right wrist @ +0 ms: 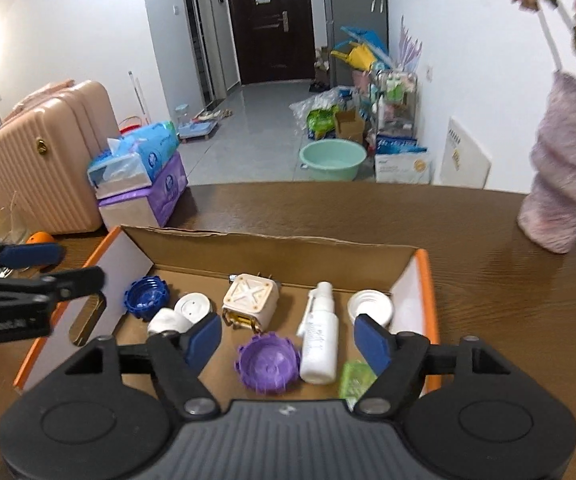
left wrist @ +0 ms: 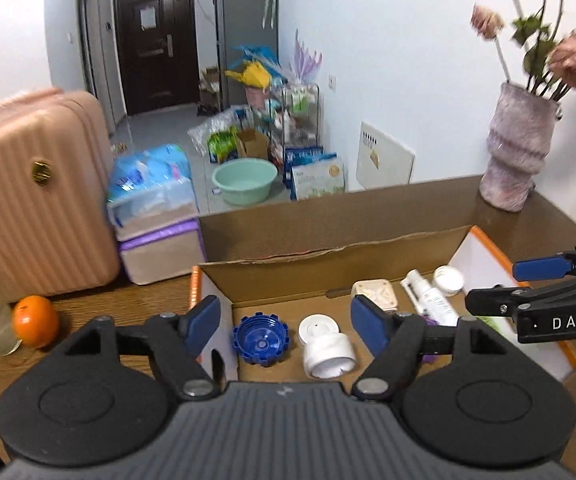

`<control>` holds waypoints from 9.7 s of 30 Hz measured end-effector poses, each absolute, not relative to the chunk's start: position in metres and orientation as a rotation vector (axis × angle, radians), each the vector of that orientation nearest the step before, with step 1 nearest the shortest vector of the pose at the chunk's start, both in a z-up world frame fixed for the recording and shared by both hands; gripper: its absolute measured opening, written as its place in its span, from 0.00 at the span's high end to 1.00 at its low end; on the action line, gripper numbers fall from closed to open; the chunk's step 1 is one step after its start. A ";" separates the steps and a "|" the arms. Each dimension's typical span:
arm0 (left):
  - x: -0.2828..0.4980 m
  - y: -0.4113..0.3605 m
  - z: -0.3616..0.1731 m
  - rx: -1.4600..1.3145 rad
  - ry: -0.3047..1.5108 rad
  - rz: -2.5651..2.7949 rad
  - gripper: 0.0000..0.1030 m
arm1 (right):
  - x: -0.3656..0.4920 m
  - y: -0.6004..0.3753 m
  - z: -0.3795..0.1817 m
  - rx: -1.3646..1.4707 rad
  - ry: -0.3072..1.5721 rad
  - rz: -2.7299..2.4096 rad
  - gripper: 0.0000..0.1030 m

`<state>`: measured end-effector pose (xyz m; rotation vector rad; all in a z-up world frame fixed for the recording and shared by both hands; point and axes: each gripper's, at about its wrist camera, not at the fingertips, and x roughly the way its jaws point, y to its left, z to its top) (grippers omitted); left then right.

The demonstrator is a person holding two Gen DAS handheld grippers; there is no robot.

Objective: Organize rigid objects
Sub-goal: 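Withdraw both tools from the box toward the white container, then grasp the white square container with both tools from its two sides, then lift the white container with both tools, lower it into the box, release, then withdraw both tools from the box toward the lint brush, then grasp the lint brush handle with the right tool while the left tool grasps its red head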

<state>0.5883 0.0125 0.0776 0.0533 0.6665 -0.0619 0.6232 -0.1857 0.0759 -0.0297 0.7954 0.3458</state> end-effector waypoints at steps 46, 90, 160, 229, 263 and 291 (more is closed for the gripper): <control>0.079 0.035 0.001 0.149 0.149 -0.050 0.00 | 0.108 -0.200 0.009 0.004 0.193 0.302 0.05; 0.471 -0.046 -0.031 -0.219 0.690 -0.387 0.78 | 0.450 -0.234 -0.019 0.295 0.638 0.395 0.70; 0.611 0.023 -0.010 -0.311 0.778 -0.207 0.83 | 0.601 -0.155 0.004 0.206 0.735 0.417 0.84; 0.152 0.068 0.005 0.024 0.209 -0.074 0.00 | 0.161 -0.169 -0.006 -0.094 0.332 0.377 0.27; 0.378 0.073 -0.037 -0.018 0.544 0.086 0.34 | 0.443 -0.192 -0.008 0.012 0.622 0.340 0.60; 0.352 0.081 -0.025 -0.214 0.599 0.122 0.38 | 0.410 -0.227 -0.006 0.141 0.608 0.368 0.72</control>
